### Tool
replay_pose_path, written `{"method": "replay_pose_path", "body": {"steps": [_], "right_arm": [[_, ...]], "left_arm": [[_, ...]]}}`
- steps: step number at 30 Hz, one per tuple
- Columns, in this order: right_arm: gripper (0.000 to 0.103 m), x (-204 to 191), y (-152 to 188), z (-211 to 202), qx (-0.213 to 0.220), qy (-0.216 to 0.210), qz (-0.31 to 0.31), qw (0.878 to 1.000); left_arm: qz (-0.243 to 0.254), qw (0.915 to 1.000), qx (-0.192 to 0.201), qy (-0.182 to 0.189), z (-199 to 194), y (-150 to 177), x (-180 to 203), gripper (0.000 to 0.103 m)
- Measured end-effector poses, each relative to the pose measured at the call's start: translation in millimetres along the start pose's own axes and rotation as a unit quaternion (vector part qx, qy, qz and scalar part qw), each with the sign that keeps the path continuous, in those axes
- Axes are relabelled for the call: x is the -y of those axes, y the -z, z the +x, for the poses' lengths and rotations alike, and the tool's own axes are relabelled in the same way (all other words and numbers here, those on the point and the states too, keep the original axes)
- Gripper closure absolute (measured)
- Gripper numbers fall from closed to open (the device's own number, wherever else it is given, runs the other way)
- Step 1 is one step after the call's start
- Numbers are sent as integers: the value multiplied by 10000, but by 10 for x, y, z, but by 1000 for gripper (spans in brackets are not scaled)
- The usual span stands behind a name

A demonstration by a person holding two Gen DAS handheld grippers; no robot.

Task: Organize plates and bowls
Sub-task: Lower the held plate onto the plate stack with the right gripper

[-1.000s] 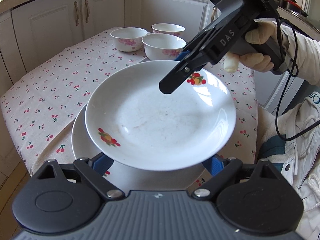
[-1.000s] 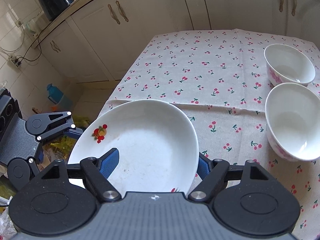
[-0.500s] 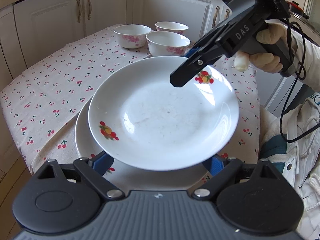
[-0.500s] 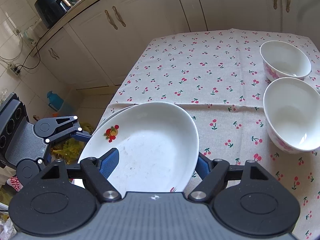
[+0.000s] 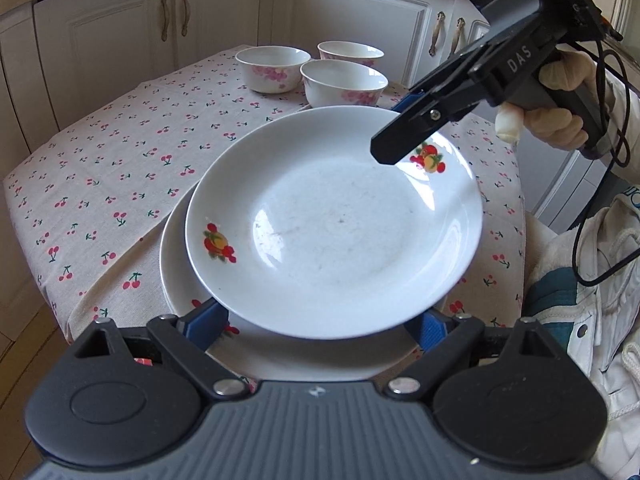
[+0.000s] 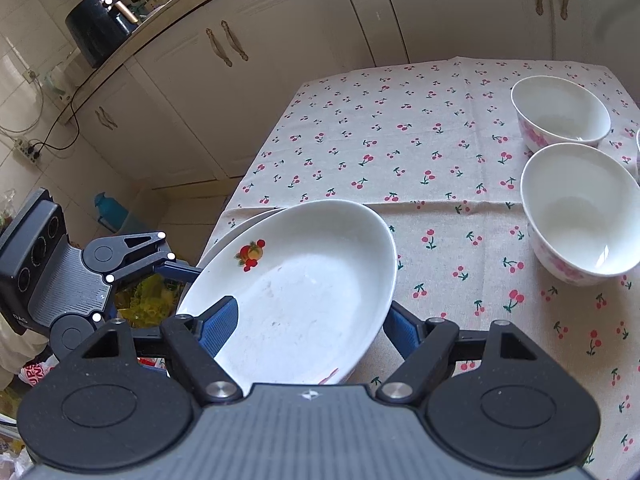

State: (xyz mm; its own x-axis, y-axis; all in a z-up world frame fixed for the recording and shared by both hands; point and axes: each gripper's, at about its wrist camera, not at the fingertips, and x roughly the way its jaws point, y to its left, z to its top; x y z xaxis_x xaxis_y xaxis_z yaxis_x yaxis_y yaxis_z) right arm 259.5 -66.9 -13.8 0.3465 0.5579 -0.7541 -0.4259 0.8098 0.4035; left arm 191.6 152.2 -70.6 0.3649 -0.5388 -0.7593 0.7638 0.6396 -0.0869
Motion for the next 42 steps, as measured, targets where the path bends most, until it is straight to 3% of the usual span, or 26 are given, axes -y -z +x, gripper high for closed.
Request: {"method": "replay_pose_path", "body": {"steps": [15,21,37,42], "right_arm": [[17,-91,74,-4,31,226,-44,9997],[17,-96,104,-2,5,237,-47,9997],[10,-158,166,12,49,193,-468,9987],[6,-187,211,-17,89,328,-764,9965]], "left_arm": [[-183,9996,194,-56,-86,61,37,8],[40,9997,169,-168,-74,90,161,4],[-381,9979,458,-268,-199,144,223,4],[-631,9949,556,-557,-257,160,211,3]]}}
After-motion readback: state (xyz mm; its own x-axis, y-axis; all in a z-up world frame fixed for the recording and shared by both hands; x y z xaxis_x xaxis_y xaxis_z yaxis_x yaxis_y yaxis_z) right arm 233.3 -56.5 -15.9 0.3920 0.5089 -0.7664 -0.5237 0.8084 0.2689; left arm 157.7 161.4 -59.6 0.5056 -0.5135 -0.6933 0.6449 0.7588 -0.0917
